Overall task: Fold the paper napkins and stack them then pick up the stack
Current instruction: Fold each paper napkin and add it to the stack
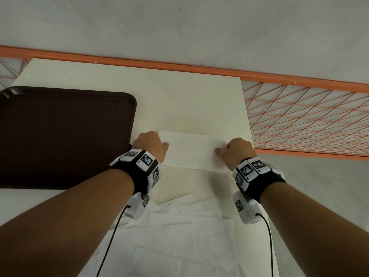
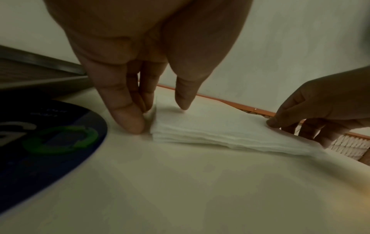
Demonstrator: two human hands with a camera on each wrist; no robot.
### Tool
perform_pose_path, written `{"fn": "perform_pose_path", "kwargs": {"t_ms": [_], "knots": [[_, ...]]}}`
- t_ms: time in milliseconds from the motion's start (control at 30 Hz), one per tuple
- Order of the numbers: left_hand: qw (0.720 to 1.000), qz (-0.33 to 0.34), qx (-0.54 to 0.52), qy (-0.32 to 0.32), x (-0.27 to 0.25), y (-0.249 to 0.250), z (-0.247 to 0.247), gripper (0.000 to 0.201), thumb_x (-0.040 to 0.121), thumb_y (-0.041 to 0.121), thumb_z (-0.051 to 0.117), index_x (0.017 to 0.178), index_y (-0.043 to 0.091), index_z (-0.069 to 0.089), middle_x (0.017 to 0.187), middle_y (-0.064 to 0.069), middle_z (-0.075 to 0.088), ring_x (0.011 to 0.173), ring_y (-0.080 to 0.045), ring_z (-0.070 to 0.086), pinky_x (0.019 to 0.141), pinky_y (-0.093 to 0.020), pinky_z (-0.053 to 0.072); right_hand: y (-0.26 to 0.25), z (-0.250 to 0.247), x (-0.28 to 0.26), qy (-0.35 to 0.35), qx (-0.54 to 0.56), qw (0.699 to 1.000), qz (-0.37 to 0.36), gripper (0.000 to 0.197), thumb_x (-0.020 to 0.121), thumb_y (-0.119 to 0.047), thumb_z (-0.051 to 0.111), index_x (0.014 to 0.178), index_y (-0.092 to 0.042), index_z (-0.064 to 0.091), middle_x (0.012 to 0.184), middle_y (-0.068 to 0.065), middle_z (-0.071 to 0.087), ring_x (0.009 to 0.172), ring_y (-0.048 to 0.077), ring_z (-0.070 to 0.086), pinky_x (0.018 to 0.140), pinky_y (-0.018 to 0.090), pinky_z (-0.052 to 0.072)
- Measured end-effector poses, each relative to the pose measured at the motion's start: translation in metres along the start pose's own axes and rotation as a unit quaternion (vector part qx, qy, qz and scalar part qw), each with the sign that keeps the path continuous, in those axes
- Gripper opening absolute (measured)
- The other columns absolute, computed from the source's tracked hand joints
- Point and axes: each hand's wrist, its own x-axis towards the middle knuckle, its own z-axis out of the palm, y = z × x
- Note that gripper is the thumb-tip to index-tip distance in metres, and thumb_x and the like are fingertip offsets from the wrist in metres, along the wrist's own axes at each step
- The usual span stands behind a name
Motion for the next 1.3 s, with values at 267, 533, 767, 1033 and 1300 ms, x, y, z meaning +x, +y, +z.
{"fn": "perform_pose_path", "kwargs": {"t_ms": [267,533,767,1033,1300], "knots": [[0.969,0.213,0.102,-0.07,-0.002,-0.007,0.01,0.123,0.062,0.071,0.07,0.15,0.026,-0.003,0.159,0.006,-0.009,0.147,-0.025,-0.003,0.113,-0.057,0.019,0.006,0.001,-0.008,-0.069,-0.092,0.969,-0.218,0.126,0.058,-0.064,0.079,0.152,-0.028,0.003,0.16,-0.006,0.002,0.146,0.024,0.008,0.112,0.057,0.027],[0.946,0.25,0.177,-0.106,0.012,0.0,0.005,0.122,0.067,0.054,0.075,0.15,0.026,-0.009,0.157,0.007,0.0,0.147,-0.026,-0.004,0.111,-0.06,0.02,-0.008,0.004,0.003,-0.07,-0.188,0.943,-0.264,0.123,0.058,-0.054,0.082,0.15,-0.028,0.005,0.156,-0.009,0.013,0.145,0.026,0.011,0.109,0.059,0.027],[0.937,0.272,0.195,-0.103,0.014,-0.001,0.003,0.117,0.065,0.057,0.074,0.15,0.024,0.0,0.151,0.006,0.016,0.139,-0.022,0.019,0.1,-0.05,0.042,-0.009,-0.001,0.006,-0.074,-0.215,0.931,-0.285,0.116,0.06,-0.056,0.08,0.149,-0.022,0.013,0.151,-0.007,0.023,0.137,0.025,0.026,0.103,0.05,0.04],[0.934,0.266,0.208,-0.113,0.008,-0.001,-0.001,0.123,0.065,0.059,0.075,0.15,0.027,-0.007,0.159,0.006,-0.007,0.147,-0.025,-0.006,0.112,-0.057,0.024,-0.004,-0.003,-0.004,-0.079,-0.182,0.945,-0.259,0.127,0.057,-0.056,0.083,0.15,-0.029,0.0,0.156,-0.009,0.008,0.144,0.025,0.013,0.104,0.059,0.036],[0.945,0.316,0.081,-0.002,-0.036,-0.019,-0.02,0.068,0.086,0.047,0.06,0.142,0.02,0.033,0.142,0.0,0.037,0.13,-0.021,0.037,0.104,-0.041,0.037,0.006,-0.015,-0.061,0.012,-0.13,0.956,-0.262,0.096,0.073,-0.048,0.075,0.148,-0.025,0.021,0.153,-0.001,0.02,0.142,0.025,0.018,0.109,0.054,0.033]]}}
